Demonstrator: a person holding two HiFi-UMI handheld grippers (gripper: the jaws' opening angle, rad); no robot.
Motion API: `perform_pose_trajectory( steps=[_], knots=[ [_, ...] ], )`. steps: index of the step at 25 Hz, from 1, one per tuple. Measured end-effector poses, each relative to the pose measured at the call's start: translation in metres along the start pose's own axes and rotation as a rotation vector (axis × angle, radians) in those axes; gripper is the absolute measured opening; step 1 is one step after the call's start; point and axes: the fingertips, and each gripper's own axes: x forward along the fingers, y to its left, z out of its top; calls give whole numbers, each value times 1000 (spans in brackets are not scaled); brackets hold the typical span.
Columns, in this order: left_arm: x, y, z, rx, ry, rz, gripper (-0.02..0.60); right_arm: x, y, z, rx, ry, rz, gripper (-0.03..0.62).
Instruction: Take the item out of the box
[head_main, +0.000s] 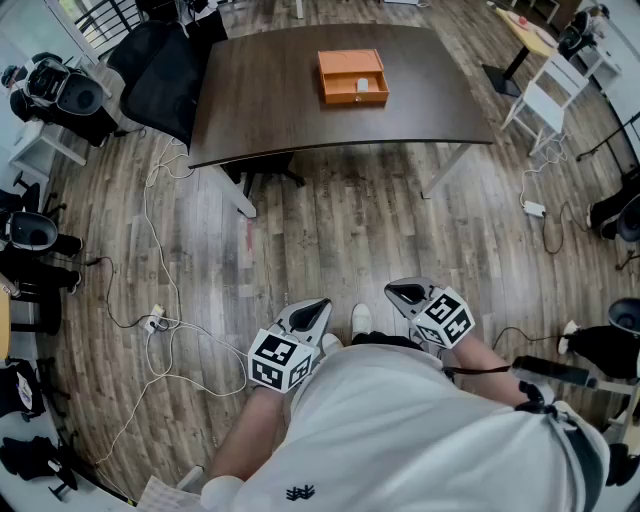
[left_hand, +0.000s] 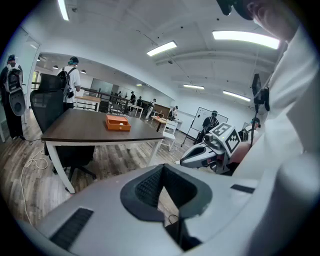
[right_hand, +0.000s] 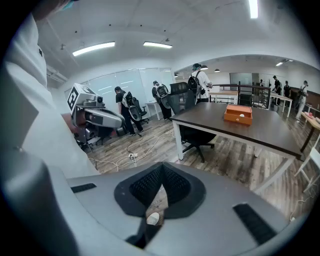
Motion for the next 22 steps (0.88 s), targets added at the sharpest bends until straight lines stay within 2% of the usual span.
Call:
perform_pose_trajectory(
  steps=[8,15,22],
  knots=[
    [50,1,41,17,0,-11,11,-13,-64,16,18,-32,-20,2],
    [80,5,69,21,9,-8,11,-6,-101,9,83,-49,18,2],
    [104,44,88,26,26,-1,11,16,-140,26,109,-56,-8,3]
  ],
)
